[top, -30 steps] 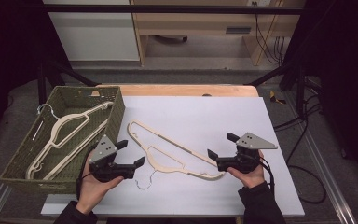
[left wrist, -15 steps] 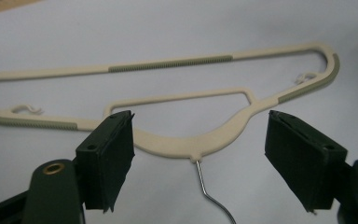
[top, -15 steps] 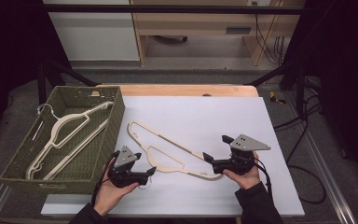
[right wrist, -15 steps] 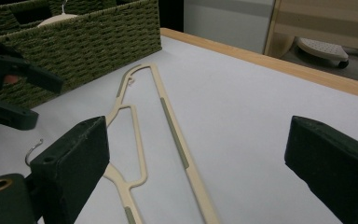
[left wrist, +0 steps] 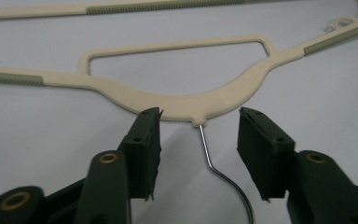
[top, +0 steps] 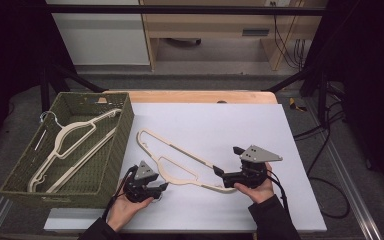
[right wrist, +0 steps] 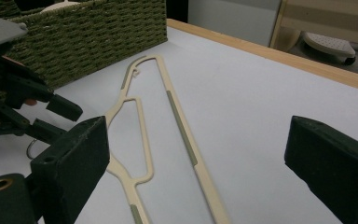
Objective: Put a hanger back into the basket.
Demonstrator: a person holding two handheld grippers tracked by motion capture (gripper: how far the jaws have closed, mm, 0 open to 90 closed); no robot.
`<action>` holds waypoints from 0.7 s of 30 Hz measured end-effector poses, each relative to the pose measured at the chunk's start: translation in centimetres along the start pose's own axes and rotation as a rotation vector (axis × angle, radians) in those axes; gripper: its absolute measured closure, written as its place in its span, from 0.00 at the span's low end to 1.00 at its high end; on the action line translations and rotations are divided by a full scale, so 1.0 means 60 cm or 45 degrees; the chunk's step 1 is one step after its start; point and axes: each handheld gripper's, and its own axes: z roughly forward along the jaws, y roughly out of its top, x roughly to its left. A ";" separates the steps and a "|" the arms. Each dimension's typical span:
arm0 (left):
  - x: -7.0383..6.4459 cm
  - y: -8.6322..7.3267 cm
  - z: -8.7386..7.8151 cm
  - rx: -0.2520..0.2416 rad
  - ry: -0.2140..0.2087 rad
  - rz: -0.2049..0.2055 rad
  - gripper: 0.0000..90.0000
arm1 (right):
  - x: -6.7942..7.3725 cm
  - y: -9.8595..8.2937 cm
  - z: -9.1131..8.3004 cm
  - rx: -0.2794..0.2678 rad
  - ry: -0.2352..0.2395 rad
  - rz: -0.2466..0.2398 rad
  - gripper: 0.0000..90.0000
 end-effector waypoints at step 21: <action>-0.031 0.000 0.017 0.092 0.139 -0.015 0.89 | 0.016 -0.001 0.024 0.043 0.031 -0.020 0.08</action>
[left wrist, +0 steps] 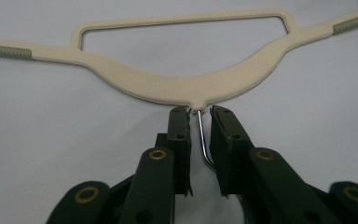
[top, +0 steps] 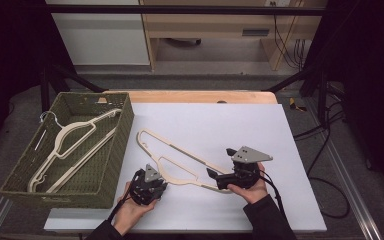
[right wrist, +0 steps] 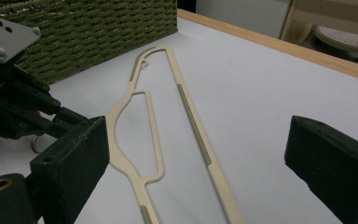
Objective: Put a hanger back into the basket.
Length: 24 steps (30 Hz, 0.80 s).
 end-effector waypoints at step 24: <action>0.006 0.014 -0.028 -0.029 -0.033 -0.053 0.98 | 0.064 -0.016 0.106 0.164 0.137 -0.092 0.12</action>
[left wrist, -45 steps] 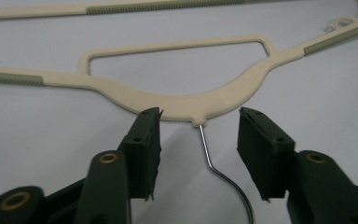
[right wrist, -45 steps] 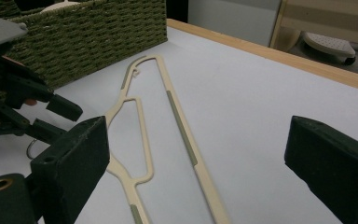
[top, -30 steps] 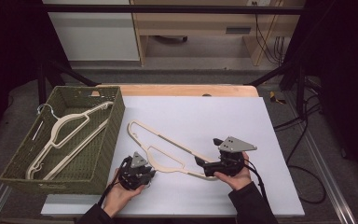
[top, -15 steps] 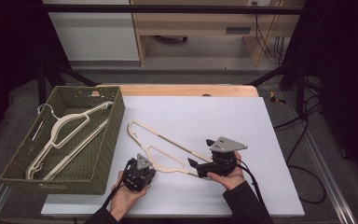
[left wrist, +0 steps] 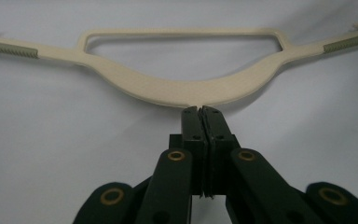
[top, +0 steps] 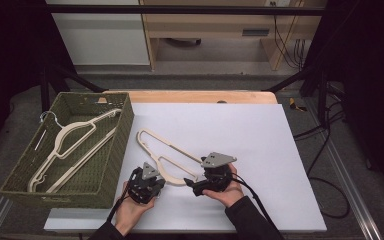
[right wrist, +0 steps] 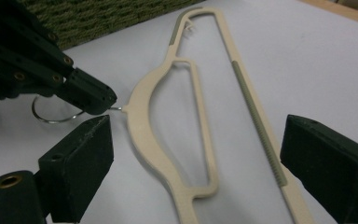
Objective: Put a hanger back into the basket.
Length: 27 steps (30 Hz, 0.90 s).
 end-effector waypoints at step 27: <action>-0.003 0.016 -0.033 0.008 -0.024 0.054 0.98 | 0.052 -0.007 0.092 0.198 0.112 -0.231 0.73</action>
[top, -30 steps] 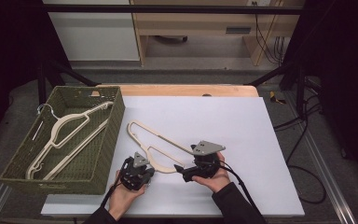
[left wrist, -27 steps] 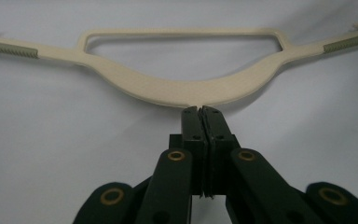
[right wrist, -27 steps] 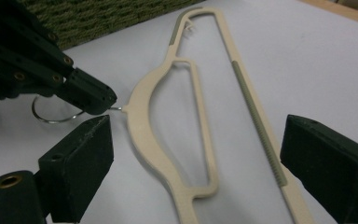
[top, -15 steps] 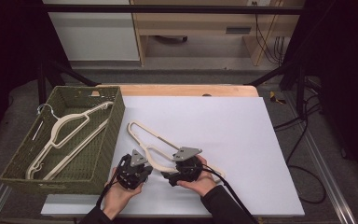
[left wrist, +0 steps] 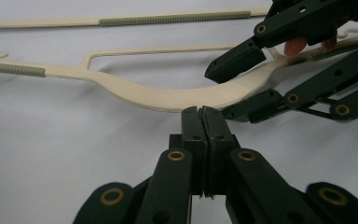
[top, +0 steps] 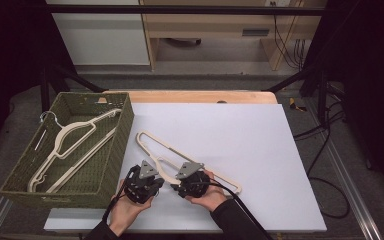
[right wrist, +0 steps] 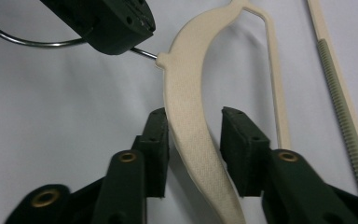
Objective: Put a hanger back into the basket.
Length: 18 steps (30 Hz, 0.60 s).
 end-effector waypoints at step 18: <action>0.032 0.011 -0.086 -0.319 -0.074 0.004 0.63 | -0.004 0.006 -0.029 -0.052 -0.001 -0.066 0.79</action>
